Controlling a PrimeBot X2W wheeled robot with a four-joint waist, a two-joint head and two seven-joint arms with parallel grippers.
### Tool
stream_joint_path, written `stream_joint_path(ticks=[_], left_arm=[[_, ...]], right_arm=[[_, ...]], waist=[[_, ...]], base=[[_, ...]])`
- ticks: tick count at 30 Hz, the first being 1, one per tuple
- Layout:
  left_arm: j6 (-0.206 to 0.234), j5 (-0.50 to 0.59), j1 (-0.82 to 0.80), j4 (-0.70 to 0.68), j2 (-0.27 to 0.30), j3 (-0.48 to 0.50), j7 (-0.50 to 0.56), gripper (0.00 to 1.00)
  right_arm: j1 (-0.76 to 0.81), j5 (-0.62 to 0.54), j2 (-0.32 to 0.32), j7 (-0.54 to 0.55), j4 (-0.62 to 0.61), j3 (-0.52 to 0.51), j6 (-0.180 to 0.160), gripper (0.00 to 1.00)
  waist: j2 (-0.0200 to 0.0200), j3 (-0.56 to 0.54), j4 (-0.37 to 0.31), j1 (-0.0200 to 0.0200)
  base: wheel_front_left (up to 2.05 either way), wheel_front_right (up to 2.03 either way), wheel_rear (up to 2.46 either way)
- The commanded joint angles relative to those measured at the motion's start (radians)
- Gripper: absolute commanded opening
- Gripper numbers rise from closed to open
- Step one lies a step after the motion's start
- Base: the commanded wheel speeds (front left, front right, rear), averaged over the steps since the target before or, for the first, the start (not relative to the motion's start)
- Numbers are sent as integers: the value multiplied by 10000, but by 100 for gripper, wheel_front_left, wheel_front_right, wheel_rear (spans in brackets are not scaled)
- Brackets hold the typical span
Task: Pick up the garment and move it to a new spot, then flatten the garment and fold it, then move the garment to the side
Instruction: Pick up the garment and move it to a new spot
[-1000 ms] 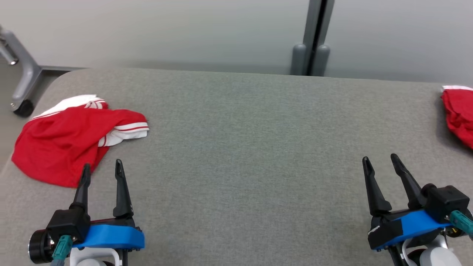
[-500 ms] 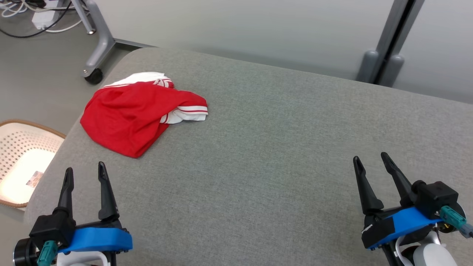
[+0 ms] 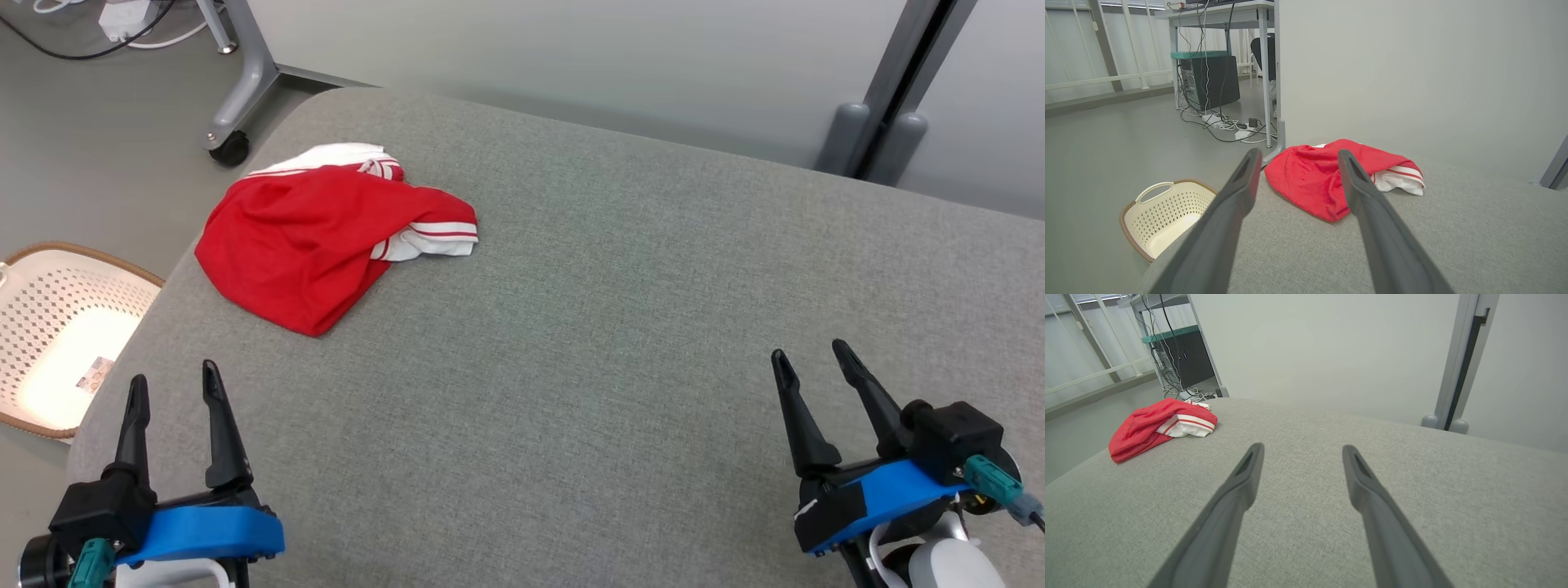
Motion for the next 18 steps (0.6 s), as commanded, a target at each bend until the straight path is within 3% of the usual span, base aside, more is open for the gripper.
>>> stream_joint_path(ticks=[1, 9, 18], left_arm=[[39, -44, -167, -34, -4, 26, -36, 100], [-150, -208, -1813, 178, 591, 521, -41, 100], [-338, -507, -4493, 754, 1578, 1131, 255, 100]], right_arm=[[-187, 44, -126, -9, -43, -19, 2, 100], [-464, -263, -354, 184, -701, -181, 4, 100], [-941, -621, -763, 664, -2058, -608, 4, 100]], waist=[[0, 53, -51, -1], [0, 722, -466, -1], [0, 2298, -1317, -1]], base=[[0, 0, 0], [0, 0, 0], [0, 0, 0]])
